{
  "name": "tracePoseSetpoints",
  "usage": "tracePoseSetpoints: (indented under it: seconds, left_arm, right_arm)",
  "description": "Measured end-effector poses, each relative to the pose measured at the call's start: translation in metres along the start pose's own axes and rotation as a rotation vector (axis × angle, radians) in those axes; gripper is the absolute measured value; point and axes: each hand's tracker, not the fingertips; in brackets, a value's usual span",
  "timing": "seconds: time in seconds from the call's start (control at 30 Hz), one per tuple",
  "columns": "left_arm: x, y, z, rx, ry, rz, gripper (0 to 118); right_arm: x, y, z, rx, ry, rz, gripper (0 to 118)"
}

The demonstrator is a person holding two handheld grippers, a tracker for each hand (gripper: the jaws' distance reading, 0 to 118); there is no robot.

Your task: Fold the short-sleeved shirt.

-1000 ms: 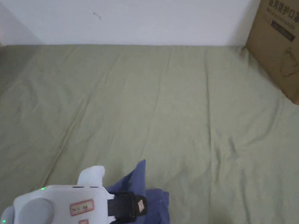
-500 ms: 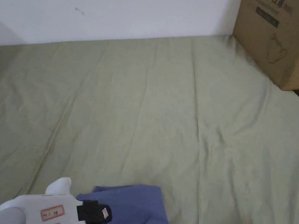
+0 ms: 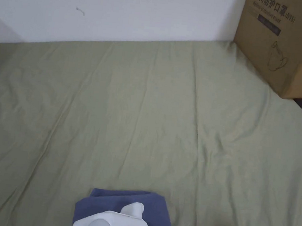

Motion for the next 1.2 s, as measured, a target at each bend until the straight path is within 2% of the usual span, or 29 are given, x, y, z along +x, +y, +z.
tracePoseSetpoints:
  seconds: [0.07, 0.2, 0.23, 0.3, 0.33, 0.37, 0.5, 0.57, 0.63, 0.7, 0.77, 0.87, 0.93, 1.03, 1.07, 1.1, 1.13, 1.17, 1.2]
  left_arm:
    - [0.010, -0.003, 0.000, 0.007, -0.020, -0.073, 5]
    - [-0.001, -0.007, 0.028, 0.064, 0.005, -0.023, 9]
    - [-0.010, -0.008, 0.044, 0.100, -0.007, 0.003, 20]
    - [-0.028, -0.011, 0.079, 0.174, -0.030, 0.050, 82]
    - [-0.037, -0.014, 0.097, 0.206, -0.041, 0.077, 102]
    - [-0.049, -0.016, 0.116, 0.241, -0.049, 0.103, 111]
    - [-0.089, -0.031, 0.180, 0.393, -0.008, 0.174, 110]
    - [-0.108, -0.037, 0.196, 0.420, 0.050, 0.207, 110]
    - [-0.128, -0.041, 0.203, 0.428, 0.093, 0.254, 110]
    - [-0.145, -0.044, 0.200, 0.426, 0.063, 0.255, 110]
    - [-0.162, -0.040, 0.188, 0.413, -0.013, 0.257, 110]
    - [-0.183, -0.023, 0.158, 0.324, -0.085, 0.331, 110]
    - [-0.193, -0.010, 0.135, 0.300, -0.204, 0.353, 112]
    - [-0.193, 0.007, 0.120, 0.333, -0.353, 0.345, 110]
    - [-0.192, 0.011, 0.113, 0.316, -0.389, 0.380, 102]
    - [-0.190, 0.017, 0.099, 0.268, -0.429, 0.404, 83]
    - [-0.188, 0.020, 0.082, 0.215, -0.423, 0.438, 60]
    - [-0.183, 0.021, 0.070, 0.182, -0.327, 0.441, 28]
    - [-0.181, 0.023, 0.061, 0.169, -0.209, 0.373, 28]
  right_arm:
    - [-0.008, 0.001, -0.002, -0.012, 0.000, 0.032, 0]
    - [-0.032, 0.007, -0.015, -0.049, 0.020, 0.117, 0]
    - [-0.043, 0.008, -0.019, -0.053, 0.037, 0.154, 0]
    - [-0.065, 0.013, -0.029, -0.072, 0.070, 0.222, 0]
    - [-0.075, 0.017, -0.037, -0.073, 0.082, 0.270, 0]
    - [-0.090, 0.018, -0.045, -0.076, 0.095, 0.320, 0]
    - [-0.144, 0.021, -0.078, -0.087, 0.134, 0.470, 0]
    - [-0.162, 0.021, -0.096, -0.115, 0.162, 0.471, 0]
    - [-0.172, 0.018, -0.126, -0.153, 0.113, 0.486, 0]
    - [-0.174, 0.007, -0.157, -0.178, -0.036, 0.592, 0]
    - [-0.172, 0.000, -0.171, -0.175, -0.012, 0.630, 0]
    - [-0.173, 0.006, -0.157, -0.165, -0.008, 0.606, 0]
    - [-0.167, 0.008, -0.162, -0.173, 0.009, 0.583, 0]
    - [-0.163, 0.013, -0.157, -0.188, 0.039, 0.480, 0]
    - [-0.162, 0.014, -0.157, -0.192, 0.047, 0.450, 0]
    - [-0.160, 0.015, -0.156, -0.195, 0.055, 0.421, 0]
    - [-0.159, 0.014, -0.156, -0.194, 0.056, 0.423, 0]
    - [-0.160, 0.014, -0.155, -0.192, 0.053, 0.428, 0]
    - [-0.160, 0.014, -0.152, -0.190, 0.052, 0.428, 0]
